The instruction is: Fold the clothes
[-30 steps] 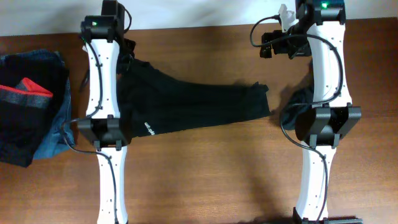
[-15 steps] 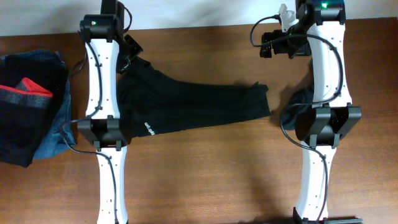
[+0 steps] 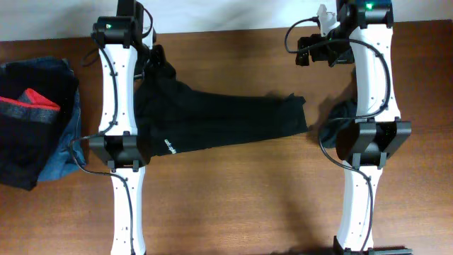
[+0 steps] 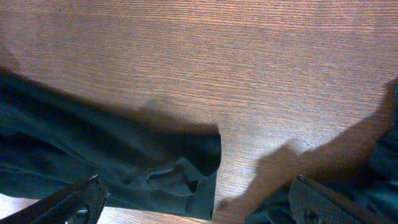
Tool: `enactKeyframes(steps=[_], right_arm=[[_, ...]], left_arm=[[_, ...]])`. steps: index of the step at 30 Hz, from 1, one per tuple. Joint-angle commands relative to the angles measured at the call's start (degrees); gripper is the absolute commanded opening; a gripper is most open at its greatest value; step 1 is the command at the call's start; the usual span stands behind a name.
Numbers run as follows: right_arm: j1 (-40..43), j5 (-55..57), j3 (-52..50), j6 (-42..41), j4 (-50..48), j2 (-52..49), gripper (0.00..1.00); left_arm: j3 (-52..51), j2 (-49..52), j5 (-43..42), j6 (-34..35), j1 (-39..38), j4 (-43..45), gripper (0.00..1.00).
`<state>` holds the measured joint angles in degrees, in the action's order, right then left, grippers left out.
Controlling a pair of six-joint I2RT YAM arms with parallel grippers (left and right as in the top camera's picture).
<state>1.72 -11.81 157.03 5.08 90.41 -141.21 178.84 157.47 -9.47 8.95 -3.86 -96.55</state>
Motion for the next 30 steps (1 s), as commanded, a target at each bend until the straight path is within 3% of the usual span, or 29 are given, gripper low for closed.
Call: enactKeyframes(steps=[1,4,11,21,23,24,25,30], right_arm=[[-0.26,0.50,0.70,0.00,-0.15,1.11,0.99],[-0.26,0.50,0.70,0.00,-0.17,1.11,0.99],[-0.26,0.50,0.70,0.00,-0.17,1.11,0.99],[-0.26,0.48,0.68,-0.02,-0.24,1.11,0.99],[-0.26,0.48,0.68,-0.02,-0.44,1.11,0.99],[-0.26,0.48,0.70,-0.02,-0.46,1.11,0.99],[-0.26,0.46,0.68,-0.02,-0.44,1.11,0.99],[-0.26,0.46,0.68,-0.02,-0.02,1.11,0.99]], left_arm=[[-0.46,-6.03,-2.64,-4.85,-0.11,-0.17,0.01],[-6.99,-9.22,1.57,-4.98,-0.11,-0.17,0.01],[-26.49,-14.10,1.99,-2.51,0.83,-0.17,0.01],[-39.32,-14.14,4.37,-0.85,3.80,0.22,0.01],[-39.30,-14.14,4.35,-0.85,3.89,0.24,0.11],[-39.30,-14.14,4.33,-0.85,3.89,0.09,0.29],[-39.30,-14.14,4.37,-0.90,3.89,-0.15,0.98],[-39.23,-14.14,4.35,-0.79,4.04,0.79,0.99]])
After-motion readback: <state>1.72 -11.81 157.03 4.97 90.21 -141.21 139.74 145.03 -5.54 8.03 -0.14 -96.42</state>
